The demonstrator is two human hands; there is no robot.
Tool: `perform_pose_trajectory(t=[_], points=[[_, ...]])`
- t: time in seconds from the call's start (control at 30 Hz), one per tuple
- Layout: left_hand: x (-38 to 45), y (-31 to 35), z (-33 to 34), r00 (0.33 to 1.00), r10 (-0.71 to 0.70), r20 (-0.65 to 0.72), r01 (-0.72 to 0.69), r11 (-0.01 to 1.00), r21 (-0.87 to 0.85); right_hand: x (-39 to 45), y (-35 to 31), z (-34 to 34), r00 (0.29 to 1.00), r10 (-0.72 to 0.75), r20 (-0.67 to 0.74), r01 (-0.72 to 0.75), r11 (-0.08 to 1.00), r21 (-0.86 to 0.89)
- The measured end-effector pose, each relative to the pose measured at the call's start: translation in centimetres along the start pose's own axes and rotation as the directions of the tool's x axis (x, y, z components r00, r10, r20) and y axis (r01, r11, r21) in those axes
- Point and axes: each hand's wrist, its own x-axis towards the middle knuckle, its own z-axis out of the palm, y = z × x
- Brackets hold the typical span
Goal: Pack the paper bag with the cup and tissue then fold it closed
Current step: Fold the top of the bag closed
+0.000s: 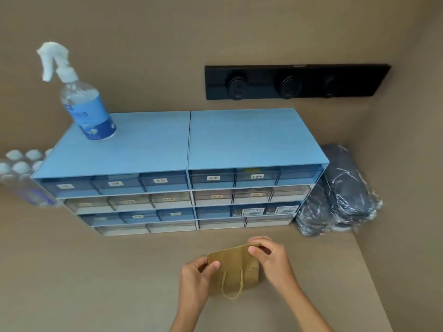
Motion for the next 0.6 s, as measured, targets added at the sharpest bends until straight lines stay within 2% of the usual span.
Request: perform_pose_trajectory(t=[0.17,0.47,0.6], points=[[-1.0,0.2,0.1,0.999,0.016,-0.04,-0.016,1.0,0.021,-0.5,0.1,-0.2,0.999,-0.029,0.031,0.028,0.999,0.039],[-1.4,0.5,-0.4,0.997,0.075,-0.001,-0.074,0.994,0.079,-1.5,-0.2,-0.1,0.998,-0.057,0.024,0.055,0.997,0.059],[-1.3,0.5,-0.7,0.993,0.113,0.029,-0.115,0.991,0.074,-2.0,-0.6,-0.2,0.999,-0.033,0.033,0.033,0.999,0.01]])
